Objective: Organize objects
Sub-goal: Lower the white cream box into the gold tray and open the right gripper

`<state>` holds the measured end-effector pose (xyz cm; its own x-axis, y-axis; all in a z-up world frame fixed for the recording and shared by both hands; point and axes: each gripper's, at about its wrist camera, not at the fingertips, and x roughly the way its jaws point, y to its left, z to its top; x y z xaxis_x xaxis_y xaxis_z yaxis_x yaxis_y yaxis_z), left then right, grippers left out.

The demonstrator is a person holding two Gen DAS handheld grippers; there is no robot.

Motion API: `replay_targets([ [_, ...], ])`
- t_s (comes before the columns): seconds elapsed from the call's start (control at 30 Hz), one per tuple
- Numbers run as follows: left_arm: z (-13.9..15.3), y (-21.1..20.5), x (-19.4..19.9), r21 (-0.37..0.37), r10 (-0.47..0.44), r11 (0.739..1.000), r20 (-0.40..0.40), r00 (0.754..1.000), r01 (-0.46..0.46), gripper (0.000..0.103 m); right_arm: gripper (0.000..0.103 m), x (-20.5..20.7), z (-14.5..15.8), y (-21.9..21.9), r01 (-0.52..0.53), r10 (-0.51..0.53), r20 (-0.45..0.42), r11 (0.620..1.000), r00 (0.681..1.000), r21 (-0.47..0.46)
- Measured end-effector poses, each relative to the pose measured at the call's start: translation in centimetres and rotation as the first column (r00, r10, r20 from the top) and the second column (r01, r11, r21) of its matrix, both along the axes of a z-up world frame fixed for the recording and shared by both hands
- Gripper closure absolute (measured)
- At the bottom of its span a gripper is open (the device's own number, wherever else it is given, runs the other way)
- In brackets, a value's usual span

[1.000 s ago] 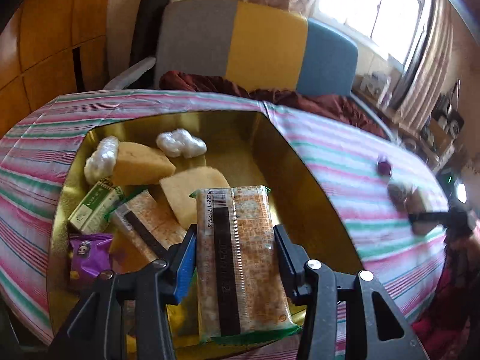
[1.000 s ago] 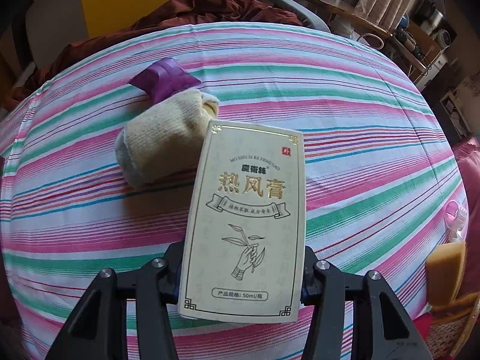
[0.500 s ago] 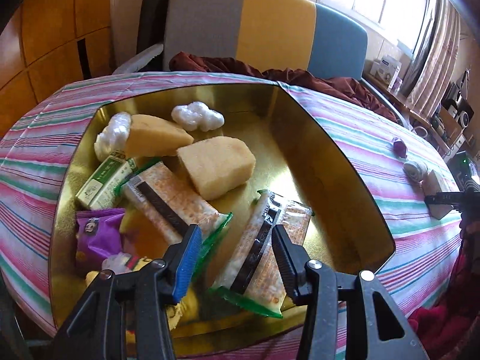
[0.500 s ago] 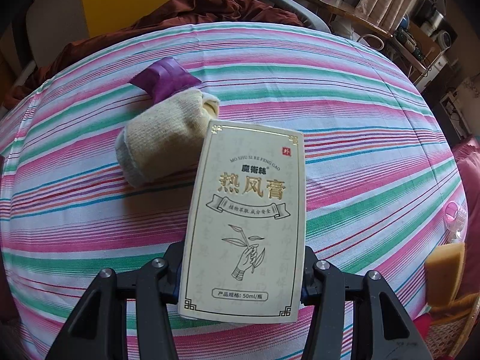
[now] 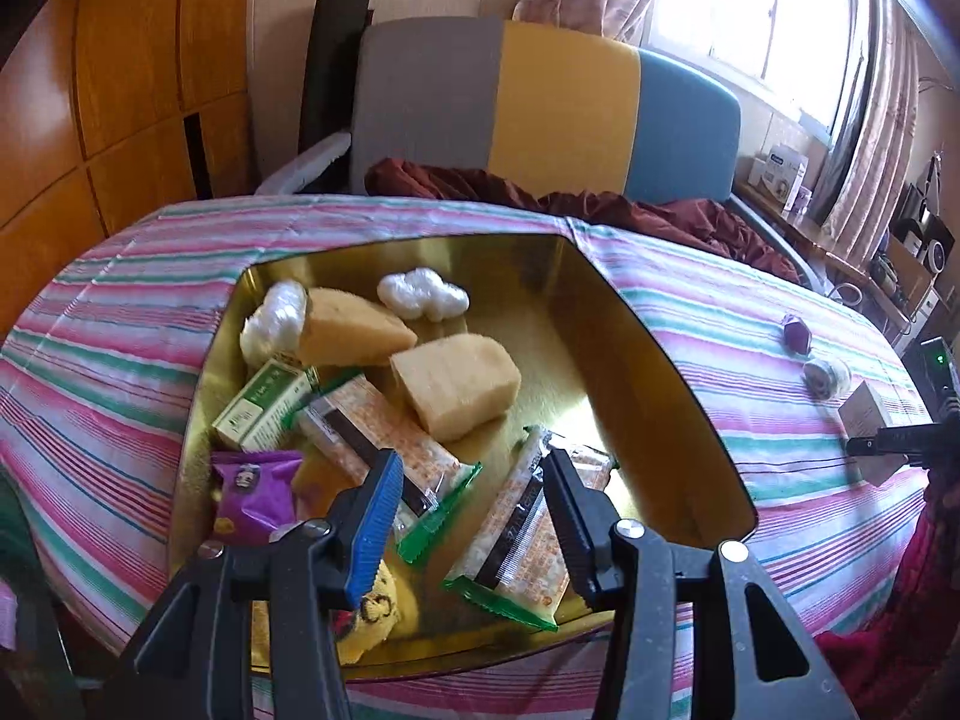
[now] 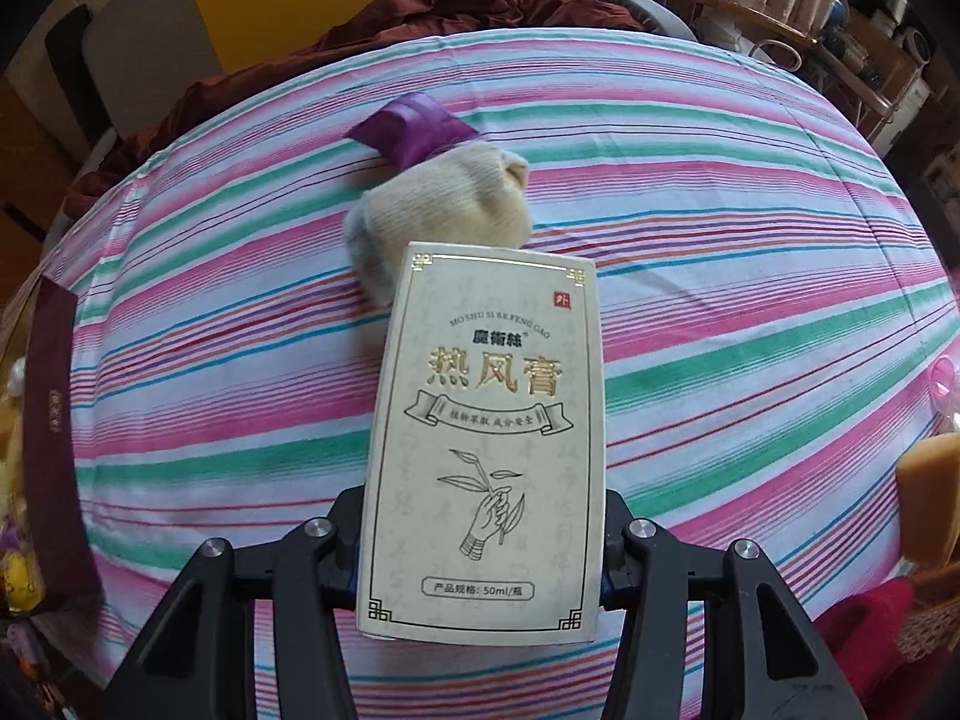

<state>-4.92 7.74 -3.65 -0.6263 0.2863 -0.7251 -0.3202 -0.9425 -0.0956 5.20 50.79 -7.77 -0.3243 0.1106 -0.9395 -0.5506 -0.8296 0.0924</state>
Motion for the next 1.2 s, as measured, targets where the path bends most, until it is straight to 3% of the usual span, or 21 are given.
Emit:
replay_targets([
  [0.23, 0.8, -1.0, 0.6, 0.008, 0.027, 1.0, -0.029, 0.999, -0.026, 0.054, 0.051, 0.3, 3.9, -7.0, -0.186, 0.186, -0.165, 0.982, 0.969, 0.013],
  [0.53, 1.9, -2.7, 1.1, 0.037, 0.07, 0.997, -0.064, 0.995, -0.068, 0.054, 0.05, -7.3, 7.5, -19.3, -0.467, 0.445, -0.307, 0.884, 0.841, 0.003],
  [0.7, 2.2, -4.5, 1.2, 0.052, 0.109, 0.993, -0.074, 0.991, -0.105, 0.054, 0.05, -12.2, 7.0, -25.5, -0.569, 0.558, -0.271, 0.821, 0.785, 0.042],
  [0.97, 1.0, -7.1, 0.6, 0.07, 0.158, 0.985, -0.035, 0.987, -0.155, 0.054, 0.05, -18.2, 3.5, -31.0, -0.608, 0.623, -0.108, 0.781, 0.774, 0.145],
  [1.2, 0.4, -7.6, 0.2, 0.076, 0.17, 0.983, -0.02, 0.985, -0.168, 0.054, 0.045, -19.9, 2.1, -30.6, -0.602, 0.613, -0.112, 0.789, 0.782, 0.123],
])
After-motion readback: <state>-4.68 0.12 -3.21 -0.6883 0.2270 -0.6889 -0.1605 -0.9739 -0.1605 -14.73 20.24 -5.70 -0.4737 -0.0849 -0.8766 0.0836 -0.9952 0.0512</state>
